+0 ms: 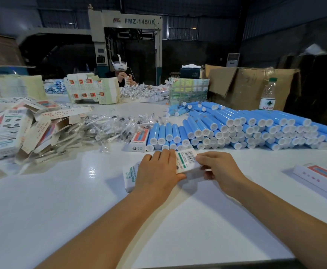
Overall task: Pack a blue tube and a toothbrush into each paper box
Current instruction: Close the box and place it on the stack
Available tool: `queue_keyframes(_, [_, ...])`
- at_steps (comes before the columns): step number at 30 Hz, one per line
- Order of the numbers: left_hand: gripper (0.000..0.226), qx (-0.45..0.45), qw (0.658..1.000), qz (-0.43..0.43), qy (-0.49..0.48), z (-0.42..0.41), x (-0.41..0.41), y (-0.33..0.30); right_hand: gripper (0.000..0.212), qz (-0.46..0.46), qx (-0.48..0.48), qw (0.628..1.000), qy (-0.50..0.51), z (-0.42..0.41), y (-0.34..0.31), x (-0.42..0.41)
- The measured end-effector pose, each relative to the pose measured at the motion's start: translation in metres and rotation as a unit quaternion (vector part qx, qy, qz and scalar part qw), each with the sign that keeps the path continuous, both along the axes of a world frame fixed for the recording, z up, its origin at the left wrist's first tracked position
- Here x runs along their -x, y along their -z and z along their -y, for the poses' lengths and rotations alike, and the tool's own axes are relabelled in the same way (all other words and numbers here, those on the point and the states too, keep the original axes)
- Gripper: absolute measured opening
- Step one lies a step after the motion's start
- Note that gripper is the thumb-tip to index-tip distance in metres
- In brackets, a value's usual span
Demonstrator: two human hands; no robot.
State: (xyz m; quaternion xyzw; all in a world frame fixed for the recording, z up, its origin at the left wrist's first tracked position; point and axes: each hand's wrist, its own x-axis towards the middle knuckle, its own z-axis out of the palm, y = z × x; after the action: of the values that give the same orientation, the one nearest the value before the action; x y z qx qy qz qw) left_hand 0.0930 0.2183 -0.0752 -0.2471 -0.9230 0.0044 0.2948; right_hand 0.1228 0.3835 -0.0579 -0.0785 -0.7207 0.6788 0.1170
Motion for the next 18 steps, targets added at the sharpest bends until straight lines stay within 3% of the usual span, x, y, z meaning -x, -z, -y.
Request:
queue_keyframes(2, [0.076,0.013,1.0,-0.002,-0.005,-0.001,0.0,0.002,0.017,-0.012,-0.042,0.999,0.025,0.0,0.002,0.0])
queue_keyframes(6, [0.074,0.026,1.0,-0.003,-0.011,-0.005,-0.001,0.004,0.024,-0.047,-0.219,0.971,0.083,0.01,0.006,-0.002])
queue_keyframes(9, [0.075,0.024,0.999,0.004,-0.021,-0.006,-0.002,0.003,0.022,-0.069,-0.279,0.952,0.105,0.014,0.006,-0.003])
queue_keyframes(18, [0.074,-0.012,0.999,0.01,-0.05,-0.002,-0.002,-0.003,0.023,-0.063,-0.223,0.967,0.109,0.01,0.006,-0.003])
